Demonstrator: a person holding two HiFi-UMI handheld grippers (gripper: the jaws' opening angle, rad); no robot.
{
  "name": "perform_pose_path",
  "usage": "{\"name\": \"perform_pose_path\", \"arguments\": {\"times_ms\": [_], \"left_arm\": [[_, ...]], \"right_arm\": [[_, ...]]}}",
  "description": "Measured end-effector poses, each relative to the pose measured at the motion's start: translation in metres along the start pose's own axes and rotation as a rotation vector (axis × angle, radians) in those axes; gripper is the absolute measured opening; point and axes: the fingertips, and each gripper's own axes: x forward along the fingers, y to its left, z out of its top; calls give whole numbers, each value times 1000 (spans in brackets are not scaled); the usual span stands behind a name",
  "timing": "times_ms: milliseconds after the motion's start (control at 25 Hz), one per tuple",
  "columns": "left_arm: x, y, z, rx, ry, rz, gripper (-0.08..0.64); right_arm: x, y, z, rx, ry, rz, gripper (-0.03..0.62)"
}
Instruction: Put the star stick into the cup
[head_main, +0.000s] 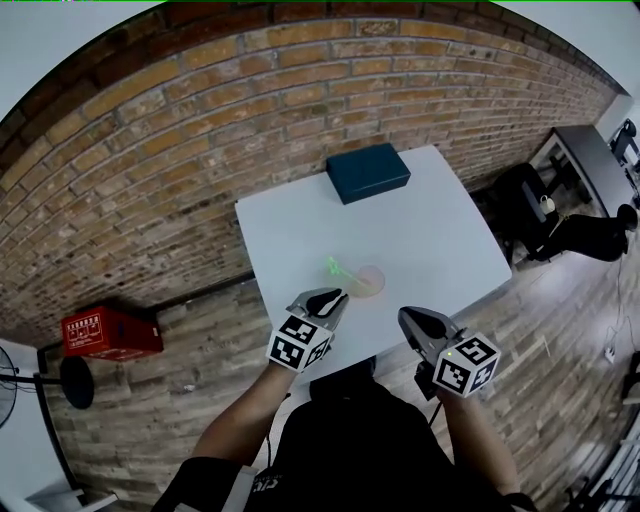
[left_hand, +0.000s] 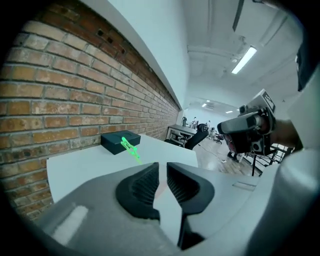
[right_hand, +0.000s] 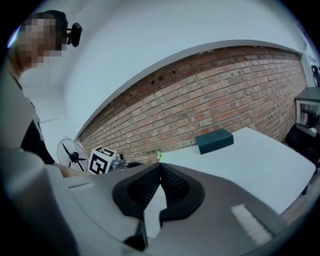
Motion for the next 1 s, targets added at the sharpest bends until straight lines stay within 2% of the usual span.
{"name": "perform_pose_path", "arguments": {"times_ms": [80, 240, 360, 440, 640, 800, 1000], "left_arm": [[-10, -6, 14, 49, -42, -5, 6], [-21, -17, 45, 90, -115, -4, 6], [-26, -36, 66, 73, -145, -62, 6], [-29, -47, 77, 85, -154, -82, 6], [-27, -63, 106, 113, -191, -21, 6], [-21, -79, 122, 55, -250, 22, 6], [-20, -79, 123, 17, -271, 146, 6]], "right_arm": [[-6, 3, 17, -44, -33, -4, 0], [-16, -9, 41, -112, -64, -62, 5], [-18, -11, 53, -120, -83, -29, 8], [-19, -9, 59, -160, -87, -10, 9], [-29, -5, 74, -266, -120, 36, 2], [-45, -10, 73, -259, -129, 113, 0], [-51, -23, 78, -272, -128, 186, -2]]}}
